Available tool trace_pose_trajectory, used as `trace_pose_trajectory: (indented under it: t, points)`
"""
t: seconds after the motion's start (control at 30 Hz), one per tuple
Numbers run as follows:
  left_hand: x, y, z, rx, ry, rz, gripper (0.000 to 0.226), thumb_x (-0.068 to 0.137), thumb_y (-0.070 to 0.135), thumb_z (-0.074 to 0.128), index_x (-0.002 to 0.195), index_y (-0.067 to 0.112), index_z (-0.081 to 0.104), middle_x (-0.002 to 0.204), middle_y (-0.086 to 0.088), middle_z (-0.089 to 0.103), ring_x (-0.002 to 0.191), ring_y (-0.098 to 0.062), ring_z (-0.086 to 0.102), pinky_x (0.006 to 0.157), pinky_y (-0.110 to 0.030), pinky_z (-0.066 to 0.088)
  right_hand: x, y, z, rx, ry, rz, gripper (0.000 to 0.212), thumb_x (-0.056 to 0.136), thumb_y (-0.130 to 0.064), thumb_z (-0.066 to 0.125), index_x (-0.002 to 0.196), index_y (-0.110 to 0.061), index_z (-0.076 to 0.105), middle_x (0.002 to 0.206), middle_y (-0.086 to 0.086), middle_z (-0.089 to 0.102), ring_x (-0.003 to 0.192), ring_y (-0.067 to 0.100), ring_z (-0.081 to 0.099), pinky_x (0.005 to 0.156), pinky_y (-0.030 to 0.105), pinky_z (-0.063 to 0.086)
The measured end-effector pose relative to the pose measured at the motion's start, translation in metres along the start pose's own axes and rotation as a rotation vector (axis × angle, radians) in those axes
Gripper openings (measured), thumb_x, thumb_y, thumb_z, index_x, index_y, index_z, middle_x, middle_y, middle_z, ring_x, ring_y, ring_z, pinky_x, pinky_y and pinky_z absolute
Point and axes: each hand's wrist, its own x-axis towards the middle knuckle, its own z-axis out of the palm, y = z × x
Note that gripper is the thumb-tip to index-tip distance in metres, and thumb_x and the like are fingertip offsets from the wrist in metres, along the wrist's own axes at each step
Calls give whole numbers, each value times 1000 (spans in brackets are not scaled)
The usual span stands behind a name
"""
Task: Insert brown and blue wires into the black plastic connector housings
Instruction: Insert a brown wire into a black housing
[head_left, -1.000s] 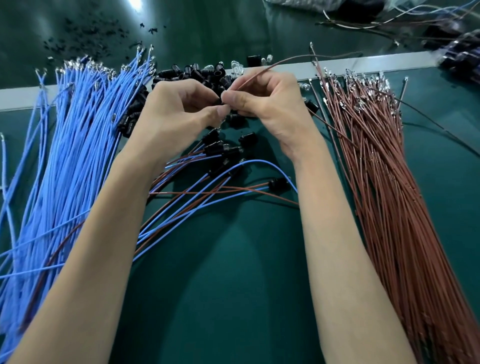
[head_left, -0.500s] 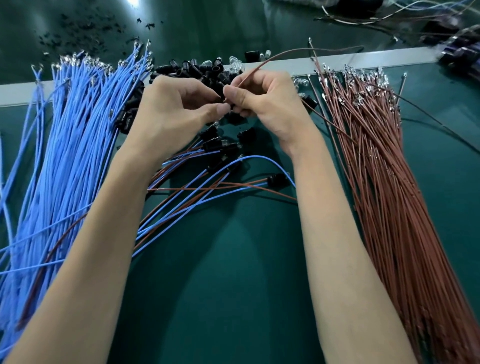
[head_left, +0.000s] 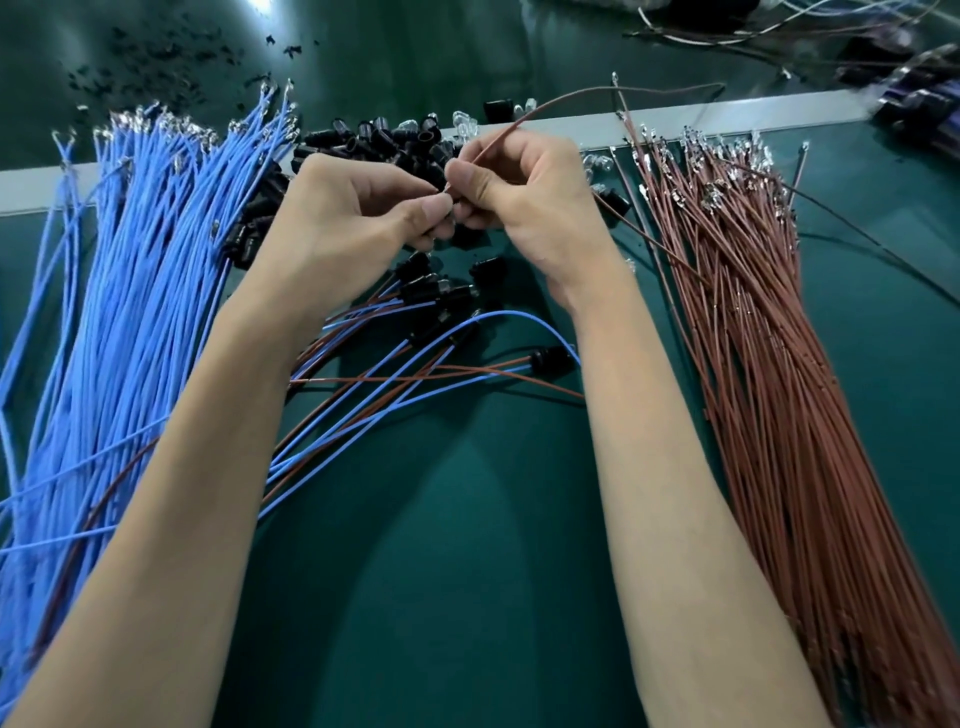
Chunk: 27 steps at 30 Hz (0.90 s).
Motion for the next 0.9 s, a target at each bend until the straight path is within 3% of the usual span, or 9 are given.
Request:
trace_pose_trajectory:
  t: [0.2,0.33,0.43,0.5,0.63,0.77,0.9]
  points:
    - [0,-1,-3,-24,0,-16,8,88,12,65,85,17,70,62,16,69,61,3,60,61,-8,45,-2,-2,2,-28,-62,11,20,83,-5,71,69,-17,63,57,-11,62,56,3,57,58,15,46]
    - [0,-2,-2,-28,-4,-31,10,88,11,65,83,19,70,63,15,69,63,0,60,67,-13,50,-5,-1,-3,44,-120,69,16,88,-14,66,73,-15,68,67,-3,69,68,10,65,71,22,52]
    - [-1,0,-2,-45,43,-50,6,89,11,65,86,13,69,63,13,68,57,5,58,48,-3,37,-2,-4,-4,180,-87,129,27,99,-25,51,80,-11,65,77,3,70,70,13,67,65,20,53]
    - [-2,1,-1,-26,53,-50,5,89,11,65,89,9,69,71,6,68,55,6,57,44,-2,33,0,-5,-3,189,-9,145,30,101,-26,44,81,-12,60,79,1,70,66,11,67,59,19,51]
    - [-1,0,-4,60,49,-63,5,87,16,68,88,12,71,78,3,70,64,0,63,60,-10,49,0,-1,-3,67,28,91,26,98,-23,53,73,-16,60,74,-5,67,61,2,60,60,16,46]
    - [-1,1,-6,12,26,-77,6,88,14,66,84,16,70,65,13,69,59,5,60,48,-2,37,0,-2,-7,73,109,42,26,94,-21,60,69,-16,64,67,-4,64,58,3,57,56,16,44]
    - [-1,1,-5,18,-11,-61,10,89,14,65,82,21,69,63,18,69,63,3,62,64,-8,47,0,-1,0,51,84,41,25,94,-20,60,69,-16,63,66,-5,66,55,3,58,54,15,46]
